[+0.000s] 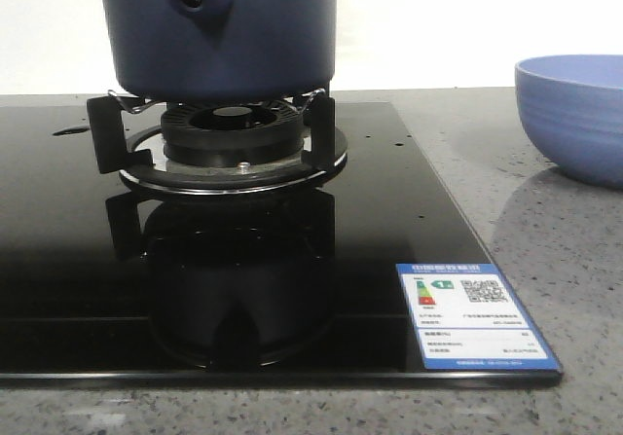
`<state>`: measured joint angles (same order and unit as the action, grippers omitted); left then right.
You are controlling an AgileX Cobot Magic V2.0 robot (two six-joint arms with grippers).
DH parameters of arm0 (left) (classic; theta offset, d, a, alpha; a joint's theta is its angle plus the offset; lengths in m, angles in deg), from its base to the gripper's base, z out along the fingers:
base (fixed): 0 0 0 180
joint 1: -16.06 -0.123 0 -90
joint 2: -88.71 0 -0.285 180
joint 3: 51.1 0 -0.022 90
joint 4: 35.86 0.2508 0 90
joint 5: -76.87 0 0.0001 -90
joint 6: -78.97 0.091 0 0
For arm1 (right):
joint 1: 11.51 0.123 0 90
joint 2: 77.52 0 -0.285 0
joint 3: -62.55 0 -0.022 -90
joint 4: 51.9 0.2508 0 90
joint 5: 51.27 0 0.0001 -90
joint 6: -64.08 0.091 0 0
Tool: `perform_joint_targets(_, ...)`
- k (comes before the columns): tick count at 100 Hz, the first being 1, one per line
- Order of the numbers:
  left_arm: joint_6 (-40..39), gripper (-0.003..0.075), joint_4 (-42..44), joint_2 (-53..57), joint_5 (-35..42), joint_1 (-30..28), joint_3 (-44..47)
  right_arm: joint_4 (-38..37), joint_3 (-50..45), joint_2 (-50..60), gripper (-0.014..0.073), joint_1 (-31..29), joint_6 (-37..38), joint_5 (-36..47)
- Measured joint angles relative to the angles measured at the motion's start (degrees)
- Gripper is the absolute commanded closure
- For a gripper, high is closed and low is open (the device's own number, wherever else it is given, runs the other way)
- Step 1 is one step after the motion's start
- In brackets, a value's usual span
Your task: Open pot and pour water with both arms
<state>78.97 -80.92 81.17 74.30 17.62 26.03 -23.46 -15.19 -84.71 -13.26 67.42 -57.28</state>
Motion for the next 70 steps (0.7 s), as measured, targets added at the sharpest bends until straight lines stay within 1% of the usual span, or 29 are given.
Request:
perform_joint_targets(10, 0.0, 0.0741, -0.8, 0.0, -0.3, 0.0, -0.1, 0.7, 0.7, 0.0, 0.0636, 0.0, 0.0, -2.1)
perform_joint_targets(16, 0.0, 0.0741, 0.9, 0.0, -1.7, 0.0, -0.8, 0.6, 2.0, 0.0, 0.0636, 0.0, 0.0, -3.8)
perform_joint_targets(26, 0.0, 0.0741, 8.4, -0.1, -7.2, 0.0, -4.9, 0.3, 6.1, -0.8, 0.0636, 0.0, -2.2, -6.8)
perform_joint_targets(34, 0.6, 0.0741, 14.9, -1.9, -11.9, 0.0, -10.7, 0.2, 10.4, -4.5, 0.0636, 0.0, -5.3, -9.9)
perform_joint_targets(42, 3.9, 0.0741, 18.6, -5.4, -16.1, 0.0, -16.3, -0.1, 14.6, -9.6, 0.0636, 0.0, -9.5, -14.4)
perform_joint_targets(56, 11.9, 0.0741, 19.7, -12.3, -23.0, 0.3, -25.6, -0.3, 22.1, -19.5, 0.0636, 1.6, -14.9, -20.0)
perform_joint_targets(63, 14.1, 0.074, 19.7, -14.9, -25.2, 2.2, -28.9, -0.3, 25.1, -23.4, 0.0636, 3.2, -16.5, -21.1)
perform_joint_targets(70, 15.9, 0.074, 19.1, -16.5, -26.0, 6.2, -30.8, -0.5, 27.7, -26.5, 0.0636, 4.8, -18.6, -21.7)
